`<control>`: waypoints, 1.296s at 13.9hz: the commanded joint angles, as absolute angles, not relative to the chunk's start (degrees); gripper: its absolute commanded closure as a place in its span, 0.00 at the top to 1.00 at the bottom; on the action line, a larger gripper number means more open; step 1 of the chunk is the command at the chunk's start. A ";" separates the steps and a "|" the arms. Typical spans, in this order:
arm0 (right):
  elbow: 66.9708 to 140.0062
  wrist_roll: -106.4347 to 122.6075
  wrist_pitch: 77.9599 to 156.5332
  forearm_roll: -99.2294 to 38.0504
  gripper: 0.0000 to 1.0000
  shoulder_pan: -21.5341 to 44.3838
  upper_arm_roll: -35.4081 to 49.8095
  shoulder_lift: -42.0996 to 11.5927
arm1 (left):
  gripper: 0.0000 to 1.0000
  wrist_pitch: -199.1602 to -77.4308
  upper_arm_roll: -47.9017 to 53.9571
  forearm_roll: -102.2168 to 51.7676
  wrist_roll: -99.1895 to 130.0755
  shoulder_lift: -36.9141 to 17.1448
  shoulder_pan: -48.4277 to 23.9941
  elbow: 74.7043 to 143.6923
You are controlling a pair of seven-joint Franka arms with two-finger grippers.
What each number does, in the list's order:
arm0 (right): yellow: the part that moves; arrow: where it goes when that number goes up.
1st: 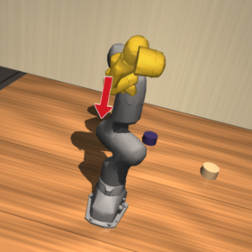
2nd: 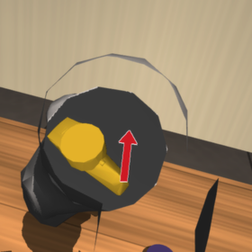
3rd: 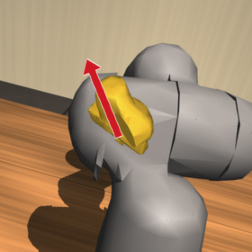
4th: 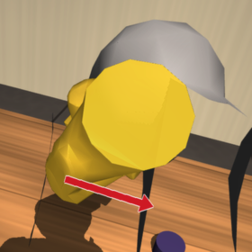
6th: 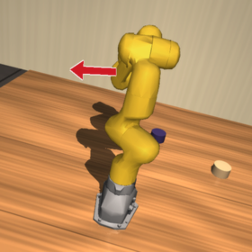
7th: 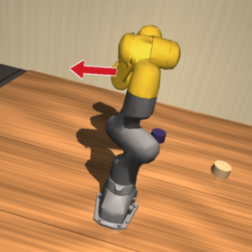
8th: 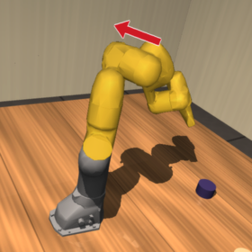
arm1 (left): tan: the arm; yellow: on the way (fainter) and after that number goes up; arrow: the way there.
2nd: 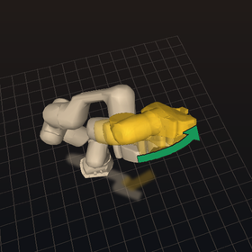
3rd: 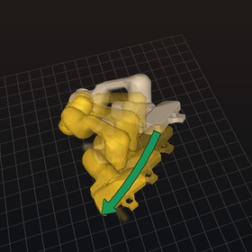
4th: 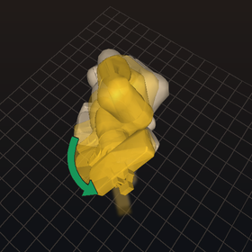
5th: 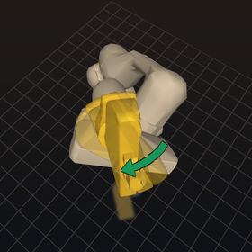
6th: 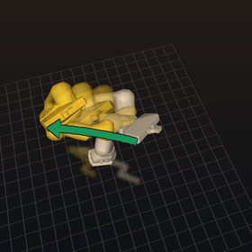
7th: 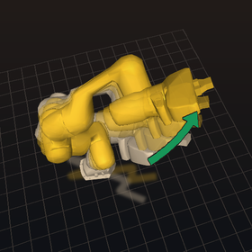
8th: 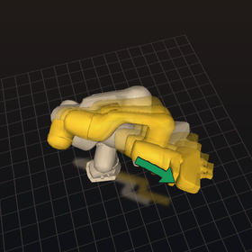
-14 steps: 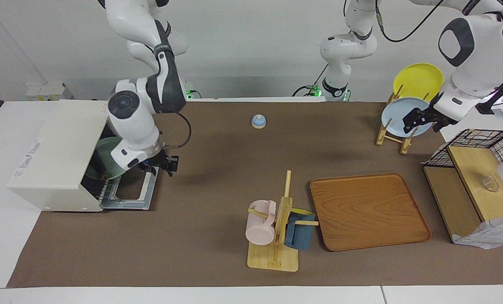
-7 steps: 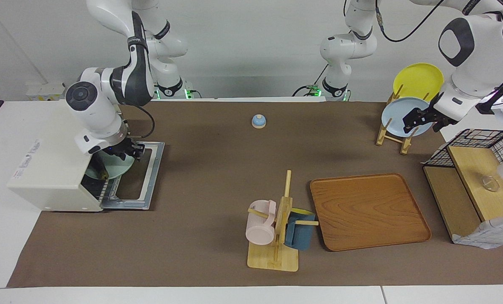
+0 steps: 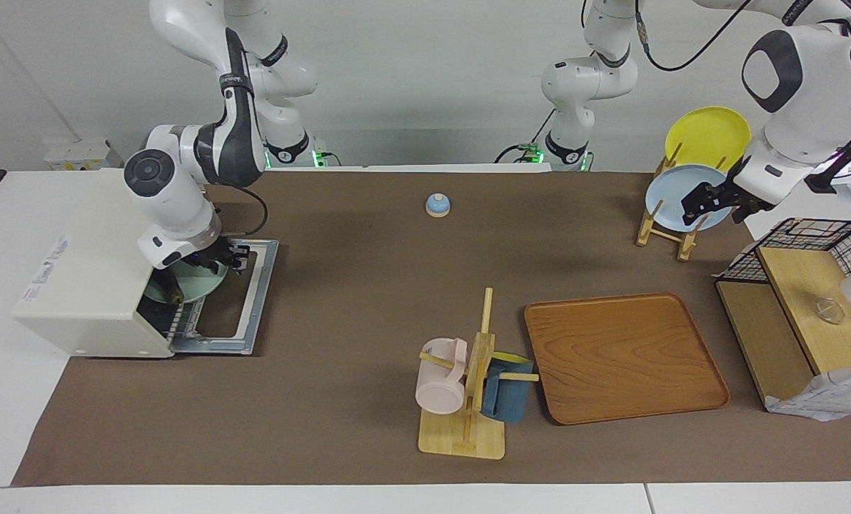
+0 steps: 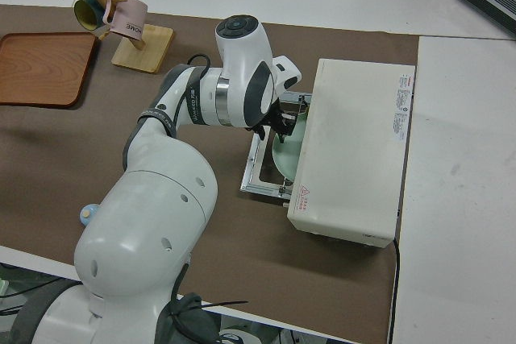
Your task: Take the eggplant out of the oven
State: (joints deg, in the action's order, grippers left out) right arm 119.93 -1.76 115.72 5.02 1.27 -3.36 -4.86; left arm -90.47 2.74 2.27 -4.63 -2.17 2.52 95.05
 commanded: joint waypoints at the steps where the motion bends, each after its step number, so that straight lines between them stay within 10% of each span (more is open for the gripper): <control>1: 122.61 -0.62 117.42 9.21 0.36 1.05 -2.72 -3.78 | 1.00 -89.91 2.99 1.67 -4.75 -1.23 3.08 95.54; 5: 119.38 -0.44 114.36 15.03 0.00 4.64 -2.46 -4.83 | 1.00 -89.91 2.99 1.67 -4.75 -1.23 3.08 95.54; 11: 91.71 -22.54 95.46 7.14 0.00 22.82 -2.20 -16.05 | 1.00 -89.91 2.99 1.67 -4.75 -1.23 3.08 95.54; 18: 55.51 -49.37 90.96 1.50 0.00 39.28 0.34 -45.92 | 1.00 -89.91 2.99 1.67 -4.75 -1.23 3.08 95.54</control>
State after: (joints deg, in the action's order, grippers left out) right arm 69.42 -46.19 93.39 2.82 39.24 -1.08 -35.79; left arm -90.47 2.74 2.27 -4.63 -2.17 2.52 95.05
